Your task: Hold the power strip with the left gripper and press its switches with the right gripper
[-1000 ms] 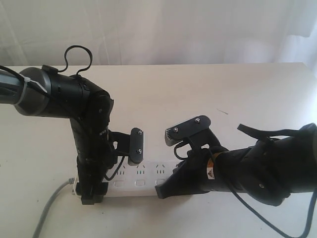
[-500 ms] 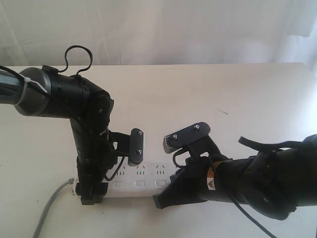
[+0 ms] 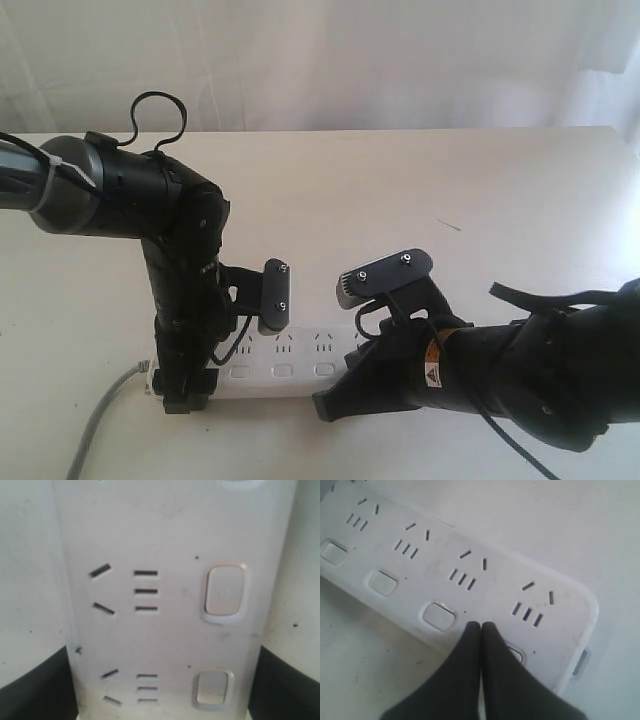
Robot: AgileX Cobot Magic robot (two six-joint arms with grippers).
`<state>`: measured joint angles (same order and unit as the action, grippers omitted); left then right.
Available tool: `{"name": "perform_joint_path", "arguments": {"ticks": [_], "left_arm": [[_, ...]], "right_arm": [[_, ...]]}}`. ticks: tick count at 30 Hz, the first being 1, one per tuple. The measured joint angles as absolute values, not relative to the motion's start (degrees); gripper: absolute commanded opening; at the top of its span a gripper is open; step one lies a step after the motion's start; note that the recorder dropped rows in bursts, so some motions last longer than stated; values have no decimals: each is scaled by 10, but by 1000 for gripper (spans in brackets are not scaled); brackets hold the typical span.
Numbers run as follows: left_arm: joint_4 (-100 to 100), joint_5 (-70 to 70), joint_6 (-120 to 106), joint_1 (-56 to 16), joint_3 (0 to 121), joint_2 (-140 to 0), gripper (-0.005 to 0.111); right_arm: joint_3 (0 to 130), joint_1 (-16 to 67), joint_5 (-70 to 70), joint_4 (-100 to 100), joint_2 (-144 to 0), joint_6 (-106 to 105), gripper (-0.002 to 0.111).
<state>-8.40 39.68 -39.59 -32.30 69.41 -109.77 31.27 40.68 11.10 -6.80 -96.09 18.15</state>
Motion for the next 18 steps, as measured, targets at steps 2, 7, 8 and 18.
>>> {"name": "perform_joint_path", "arguments": {"ticks": [2, 7, 8, 18], "left_arm": [[-84, 397, -396, -323, 694, -1098, 0], [-84, 397, -395, -323, 694, -1098, 0], [-84, 397, -395, -323, 694, -1098, 0], [-83, 398, -395, -323, 694, -1098, 0]], "right_arm": [[304, 405, 126, -68, -961, 183, 0], [296, 405, 141, -68, -960, 183, 0], [296, 405, 142, -68, -960, 184, 0], [292, 394, 143, -63, -958, 184, 0]]}}
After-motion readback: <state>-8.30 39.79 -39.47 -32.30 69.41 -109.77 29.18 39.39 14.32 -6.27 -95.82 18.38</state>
